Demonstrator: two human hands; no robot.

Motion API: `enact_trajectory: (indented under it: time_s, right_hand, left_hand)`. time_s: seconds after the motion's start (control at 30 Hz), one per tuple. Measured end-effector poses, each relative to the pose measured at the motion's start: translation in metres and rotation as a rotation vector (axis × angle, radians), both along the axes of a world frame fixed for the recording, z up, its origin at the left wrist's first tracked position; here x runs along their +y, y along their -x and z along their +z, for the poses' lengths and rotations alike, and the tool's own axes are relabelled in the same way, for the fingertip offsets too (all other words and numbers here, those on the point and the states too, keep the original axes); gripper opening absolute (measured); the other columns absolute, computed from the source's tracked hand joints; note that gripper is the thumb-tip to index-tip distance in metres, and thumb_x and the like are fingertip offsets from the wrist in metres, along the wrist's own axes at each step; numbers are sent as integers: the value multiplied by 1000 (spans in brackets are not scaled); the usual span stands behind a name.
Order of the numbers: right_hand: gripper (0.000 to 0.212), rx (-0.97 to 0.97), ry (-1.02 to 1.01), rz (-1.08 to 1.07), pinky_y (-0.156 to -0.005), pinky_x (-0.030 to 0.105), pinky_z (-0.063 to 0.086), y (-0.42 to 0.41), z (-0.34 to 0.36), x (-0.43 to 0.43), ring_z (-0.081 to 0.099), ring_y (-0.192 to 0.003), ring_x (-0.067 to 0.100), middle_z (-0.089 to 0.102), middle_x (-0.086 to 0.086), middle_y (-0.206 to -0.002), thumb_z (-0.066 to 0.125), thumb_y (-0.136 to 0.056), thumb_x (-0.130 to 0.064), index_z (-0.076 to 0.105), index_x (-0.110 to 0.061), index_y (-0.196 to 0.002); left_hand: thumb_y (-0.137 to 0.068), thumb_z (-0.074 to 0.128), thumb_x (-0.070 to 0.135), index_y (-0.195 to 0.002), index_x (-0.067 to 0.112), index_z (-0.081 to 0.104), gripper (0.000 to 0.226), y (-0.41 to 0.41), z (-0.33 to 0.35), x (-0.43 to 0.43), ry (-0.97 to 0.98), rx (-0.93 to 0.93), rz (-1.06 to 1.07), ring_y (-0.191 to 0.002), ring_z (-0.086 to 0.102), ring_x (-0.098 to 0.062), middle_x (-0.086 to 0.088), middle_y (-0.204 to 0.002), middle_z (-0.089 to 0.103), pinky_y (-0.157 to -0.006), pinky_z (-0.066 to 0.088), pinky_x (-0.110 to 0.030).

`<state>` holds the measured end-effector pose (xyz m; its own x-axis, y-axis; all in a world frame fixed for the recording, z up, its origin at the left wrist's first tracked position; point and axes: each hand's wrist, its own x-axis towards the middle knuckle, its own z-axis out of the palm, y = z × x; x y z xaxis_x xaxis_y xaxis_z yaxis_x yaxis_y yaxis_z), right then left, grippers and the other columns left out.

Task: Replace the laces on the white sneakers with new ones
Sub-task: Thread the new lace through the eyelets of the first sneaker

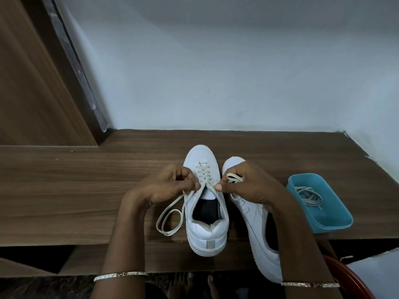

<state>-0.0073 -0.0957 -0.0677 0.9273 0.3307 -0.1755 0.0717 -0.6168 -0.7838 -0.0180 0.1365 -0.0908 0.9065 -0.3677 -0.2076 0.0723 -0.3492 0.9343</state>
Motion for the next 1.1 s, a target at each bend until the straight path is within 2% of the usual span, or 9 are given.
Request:
enact_trajectory:
  time_s: [0.1,0.23,0.4,0.57,0.67,0.77,0.9,1.0,1.1]
  right_hand:
    - [17,7,-9,-3,-61,23,44,1,0,1,58,-57,5,66,-2,-61,81,-81,-29,74,-17,-70]
    - [14,65,-13,-65,-65,28,47,0,2,4,61,-65,12,74,11,-77,81,-79,-24,79,-11,-76]
    - [15,46,-22,-158,-56,29,39,1,1,9,52,-53,9,67,10,-64,75,-71,-13,72,-2,-62]
    - [17,110,-115,-166,-68,33,48,-2,-4,6,70,-77,22,76,5,-72,65,-80,-10,71,2,-70]
    - [16,121,-105,-135,-64,30,45,-2,-4,4,65,-74,18,77,5,-78,68,-81,-12,74,-2,-71]
    - [18,121,-127,-68,-59,19,42,1,4,1,58,-62,3,76,8,-81,72,-87,-18,77,-5,-75]
    - [24,113,-190,-5,-42,5,32,2,8,-3,47,-39,-5,60,-14,-49,67,-94,-19,75,2,-87]
    - [24,38,-141,50,-58,6,37,1,7,2,52,-55,-7,61,-20,-60,69,-92,-32,79,-12,-83]
    - [21,-85,-33,69,-96,31,43,-4,1,1,58,-97,-5,71,-15,-89,69,-88,-46,78,-31,-76]
  left_hand:
    - [-96,56,7,-80,4,66,20,1,0,0,47,19,-12,-62,54,-3,0,-70,64,-61,43,-15]
    - [-99,49,4,-86,4,63,20,-1,-5,4,126,52,30,-76,63,-15,-11,-82,71,-76,49,-25]
    - [-100,49,4,-90,-1,64,20,-3,-9,7,89,54,40,-81,67,-20,-13,-86,74,-85,48,-37]
    - [-99,52,8,-87,4,66,19,-3,-9,10,59,55,40,-85,68,-23,-16,-91,74,-91,45,-51]
    - [-98,57,9,-93,-2,66,16,-1,-5,10,72,51,61,-76,68,-22,-15,-84,73,-83,51,-41]
    - [-93,65,15,-91,4,71,13,3,2,17,47,36,105,-53,53,-10,-6,-61,59,-56,48,-22]
    - [-89,67,31,-92,13,79,23,9,10,25,-33,52,1,-51,39,-10,-6,-58,44,-49,36,-19]
    - [-87,65,37,-84,11,77,29,11,14,21,26,37,34,-53,37,-10,-6,-60,46,-50,31,-18]
    - [-90,63,29,-85,6,73,25,8,17,14,216,-15,128,-58,47,-9,-5,-70,58,-52,40,-15]
